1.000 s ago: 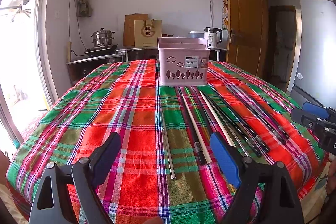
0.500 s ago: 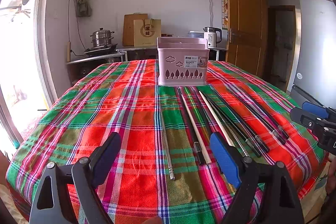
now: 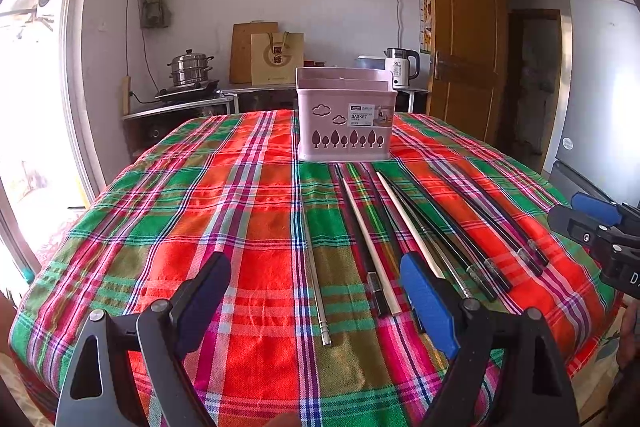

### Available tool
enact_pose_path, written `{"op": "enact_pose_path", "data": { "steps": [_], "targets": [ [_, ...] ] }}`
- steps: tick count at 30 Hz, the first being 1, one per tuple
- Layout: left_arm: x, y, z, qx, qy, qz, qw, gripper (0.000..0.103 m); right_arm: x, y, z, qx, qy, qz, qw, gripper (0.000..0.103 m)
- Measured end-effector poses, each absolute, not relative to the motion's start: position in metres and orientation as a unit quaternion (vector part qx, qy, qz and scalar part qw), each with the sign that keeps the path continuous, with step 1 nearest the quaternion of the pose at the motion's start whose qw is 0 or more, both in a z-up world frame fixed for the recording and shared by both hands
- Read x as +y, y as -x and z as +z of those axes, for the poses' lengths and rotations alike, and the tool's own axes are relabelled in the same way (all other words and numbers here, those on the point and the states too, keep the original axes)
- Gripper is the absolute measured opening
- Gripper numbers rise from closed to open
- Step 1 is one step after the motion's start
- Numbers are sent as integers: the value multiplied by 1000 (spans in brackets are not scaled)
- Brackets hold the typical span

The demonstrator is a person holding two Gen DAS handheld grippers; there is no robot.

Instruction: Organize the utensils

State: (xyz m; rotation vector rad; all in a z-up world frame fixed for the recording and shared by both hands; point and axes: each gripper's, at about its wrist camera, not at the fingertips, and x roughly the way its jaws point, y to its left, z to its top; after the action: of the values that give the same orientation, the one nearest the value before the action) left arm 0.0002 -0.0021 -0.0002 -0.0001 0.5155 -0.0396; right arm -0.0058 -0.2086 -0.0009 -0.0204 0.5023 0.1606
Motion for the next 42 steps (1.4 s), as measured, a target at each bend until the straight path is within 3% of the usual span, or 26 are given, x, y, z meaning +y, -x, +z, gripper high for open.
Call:
{"op": "enact_pose_path", "data": {
  "steps": [12,19,22,27,30,34,42],
  "targets": [
    [31,-62,-7,342,34,-17,939,86,-200,-43,6,274,24,97,956,65],
    [41,-99,-20,402,49,-39,914,79,-188,-76,3,309,24,124,943,64],
    [41,-109,-24,415,53,-39,907,71,-179,-89,2,325,29,134,936,53],
    [38,-122,-27,432,50,-49,899,55,-162,-110,-9,357,32,159,920,24],
    [34,-127,-27,437,38,-50,897,48,-153,-121,-17,380,22,181,907,15],
    [32,-131,-27,439,24,-47,897,40,-144,-131,-26,399,13,197,895,10],
    [31,-136,-27,440,19,-50,897,40,-139,-147,-39,427,14,190,884,6]
  ]
}}
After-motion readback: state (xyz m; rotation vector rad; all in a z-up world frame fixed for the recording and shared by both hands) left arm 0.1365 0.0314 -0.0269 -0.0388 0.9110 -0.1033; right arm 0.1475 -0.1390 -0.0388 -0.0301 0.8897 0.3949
